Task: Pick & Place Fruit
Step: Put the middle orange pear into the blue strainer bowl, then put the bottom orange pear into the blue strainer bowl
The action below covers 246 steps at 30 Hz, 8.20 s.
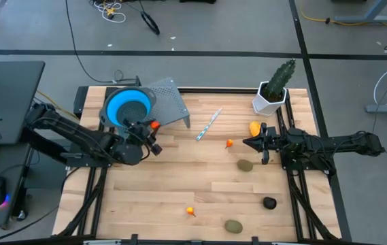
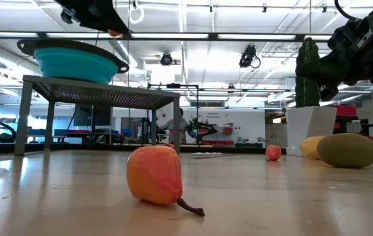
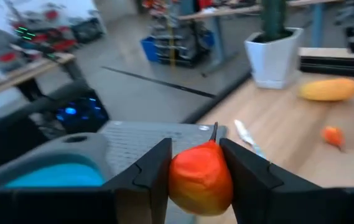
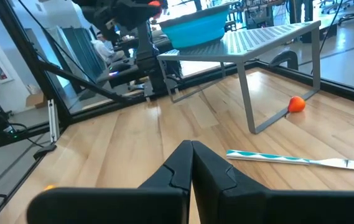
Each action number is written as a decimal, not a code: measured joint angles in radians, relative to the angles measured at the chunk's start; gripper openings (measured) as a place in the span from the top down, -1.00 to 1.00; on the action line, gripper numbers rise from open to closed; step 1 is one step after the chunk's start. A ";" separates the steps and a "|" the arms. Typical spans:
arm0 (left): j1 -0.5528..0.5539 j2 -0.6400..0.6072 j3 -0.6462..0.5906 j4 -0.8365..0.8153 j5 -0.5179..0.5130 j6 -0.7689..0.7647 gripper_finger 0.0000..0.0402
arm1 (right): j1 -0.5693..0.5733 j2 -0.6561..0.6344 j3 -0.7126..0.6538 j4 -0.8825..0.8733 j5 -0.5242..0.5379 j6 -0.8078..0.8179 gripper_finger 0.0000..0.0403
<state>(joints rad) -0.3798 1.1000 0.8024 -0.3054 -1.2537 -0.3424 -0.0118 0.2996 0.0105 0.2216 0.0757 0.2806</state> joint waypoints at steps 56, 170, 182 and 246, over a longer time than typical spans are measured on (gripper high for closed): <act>0.167 -0.183 0.001 0.029 0.273 0.066 0.00 | 0.000 0.000 0.000 -0.001 0.000 0.000 0.93; -0.247 0.867 0.092 0.792 0.851 -0.096 -0.55 | 0.000 0.008 0.001 0.025 0.001 0.000 0.93; -0.244 1.001 0.174 0.847 0.843 -0.036 -0.55 | 0.000 0.019 0.001 0.030 0.001 0.000 0.93; -0.170 0.411 0.170 0.173 0.292 0.193 0.31 | 0.000 0.025 0.000 0.030 0.000 0.000 0.93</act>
<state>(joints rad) -0.5501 1.5108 0.9722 -0.1327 -0.9613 -0.1490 -0.0116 0.3244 0.0109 0.2516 0.0761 0.2810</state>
